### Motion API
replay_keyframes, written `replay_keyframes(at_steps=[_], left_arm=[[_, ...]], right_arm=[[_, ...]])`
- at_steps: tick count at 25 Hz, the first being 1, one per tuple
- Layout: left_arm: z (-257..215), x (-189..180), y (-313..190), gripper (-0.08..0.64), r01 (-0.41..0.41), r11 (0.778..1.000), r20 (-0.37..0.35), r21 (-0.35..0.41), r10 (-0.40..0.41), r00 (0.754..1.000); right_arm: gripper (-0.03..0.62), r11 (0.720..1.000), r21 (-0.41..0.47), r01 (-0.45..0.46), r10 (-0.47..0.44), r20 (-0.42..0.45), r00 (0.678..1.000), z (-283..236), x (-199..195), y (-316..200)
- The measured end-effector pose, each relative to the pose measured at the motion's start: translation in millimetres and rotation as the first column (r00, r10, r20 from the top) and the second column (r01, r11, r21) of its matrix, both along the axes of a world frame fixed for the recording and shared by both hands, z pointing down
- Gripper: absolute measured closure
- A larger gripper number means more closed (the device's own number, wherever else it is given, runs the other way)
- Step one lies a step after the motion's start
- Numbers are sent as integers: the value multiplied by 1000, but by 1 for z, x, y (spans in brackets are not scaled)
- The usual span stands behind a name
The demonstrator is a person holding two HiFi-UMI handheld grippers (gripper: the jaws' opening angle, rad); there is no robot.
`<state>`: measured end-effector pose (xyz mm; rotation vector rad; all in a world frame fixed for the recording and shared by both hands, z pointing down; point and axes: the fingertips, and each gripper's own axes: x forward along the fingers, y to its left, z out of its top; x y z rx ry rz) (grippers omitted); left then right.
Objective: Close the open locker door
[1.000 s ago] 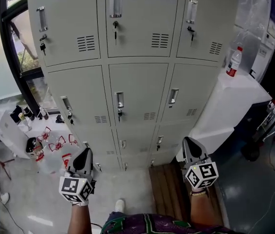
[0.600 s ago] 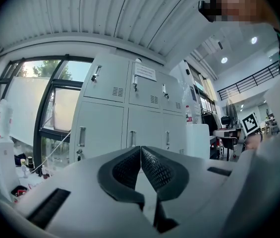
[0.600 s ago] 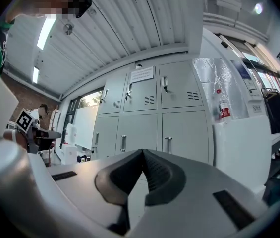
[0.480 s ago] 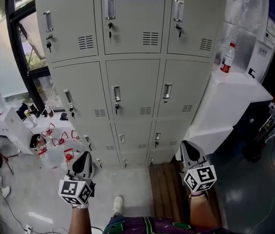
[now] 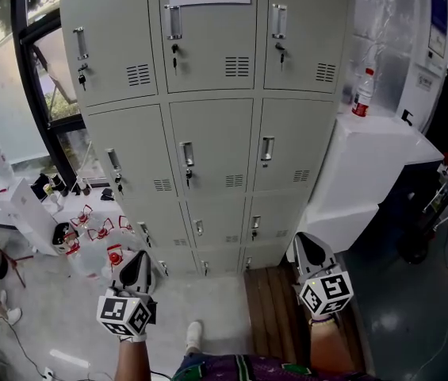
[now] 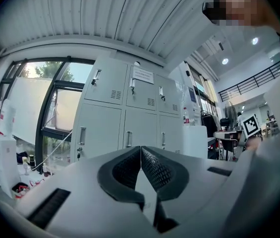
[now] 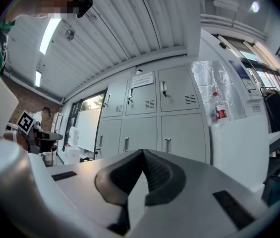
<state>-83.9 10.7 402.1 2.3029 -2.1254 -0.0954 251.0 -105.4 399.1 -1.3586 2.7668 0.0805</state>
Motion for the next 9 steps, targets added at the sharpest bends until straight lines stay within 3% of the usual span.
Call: replay_keyframes(at_steps=[9], left_arm=[[3, 10, 4, 537, -3, 1000, 8, -10, 4, 1000]], right_arm=[[600, 1000, -9, 7, -7, 0, 1000, 4, 5, 6]])
